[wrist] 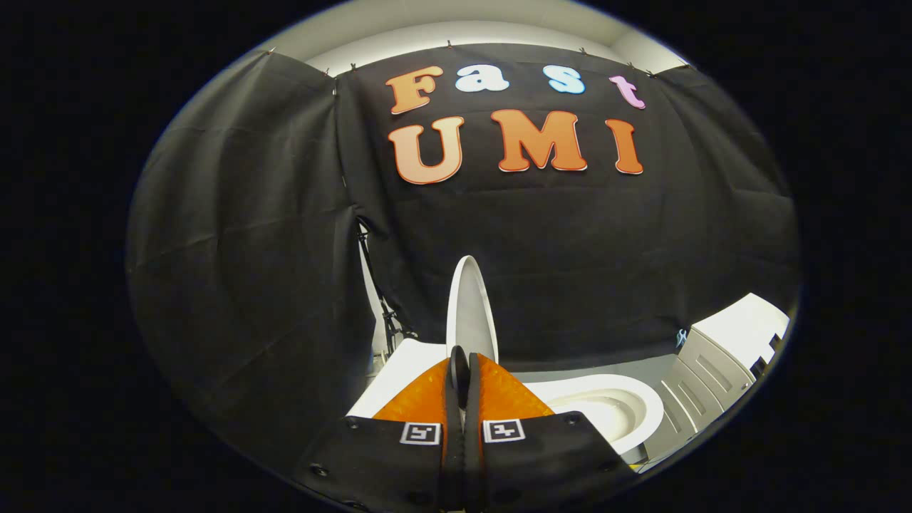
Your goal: Open the toilet lid.
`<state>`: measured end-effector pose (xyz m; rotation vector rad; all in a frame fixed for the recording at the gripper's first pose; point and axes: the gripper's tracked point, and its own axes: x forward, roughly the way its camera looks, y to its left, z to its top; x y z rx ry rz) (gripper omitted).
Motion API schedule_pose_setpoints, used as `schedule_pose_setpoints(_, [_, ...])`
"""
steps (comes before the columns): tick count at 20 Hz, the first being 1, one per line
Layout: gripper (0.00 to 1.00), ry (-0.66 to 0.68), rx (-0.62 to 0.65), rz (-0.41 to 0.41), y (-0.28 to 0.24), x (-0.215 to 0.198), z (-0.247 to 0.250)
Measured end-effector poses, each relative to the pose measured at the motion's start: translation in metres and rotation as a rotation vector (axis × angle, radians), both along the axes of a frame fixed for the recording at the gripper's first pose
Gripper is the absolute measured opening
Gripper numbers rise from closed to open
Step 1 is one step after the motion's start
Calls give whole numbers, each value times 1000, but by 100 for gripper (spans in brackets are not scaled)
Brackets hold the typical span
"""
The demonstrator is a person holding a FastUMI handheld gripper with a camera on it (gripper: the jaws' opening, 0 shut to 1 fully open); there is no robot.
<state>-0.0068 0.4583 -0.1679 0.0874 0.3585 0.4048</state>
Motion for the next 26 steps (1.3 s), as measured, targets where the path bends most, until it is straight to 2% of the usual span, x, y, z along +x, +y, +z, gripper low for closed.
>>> schedule_pose_setpoints(5, [8, -16, -37, 28, 35, -14, -9])
schedule_pose_setpoints(12, [9, -47, -113, -20, 45, -17, -10])
schedule_pose_setpoints(15, [31, -66, -104, -5, 46, -24, 2])
schedule_pose_setpoints(19, [83, -159, -45, 19, 37, -30, 53])
schedule_pose_setpoints(23, [94, -176, 51, 60, 19, -35, 99])
schedule_pose_setpoints(26, [99, -208, 34, 58, -21, -27, 118])
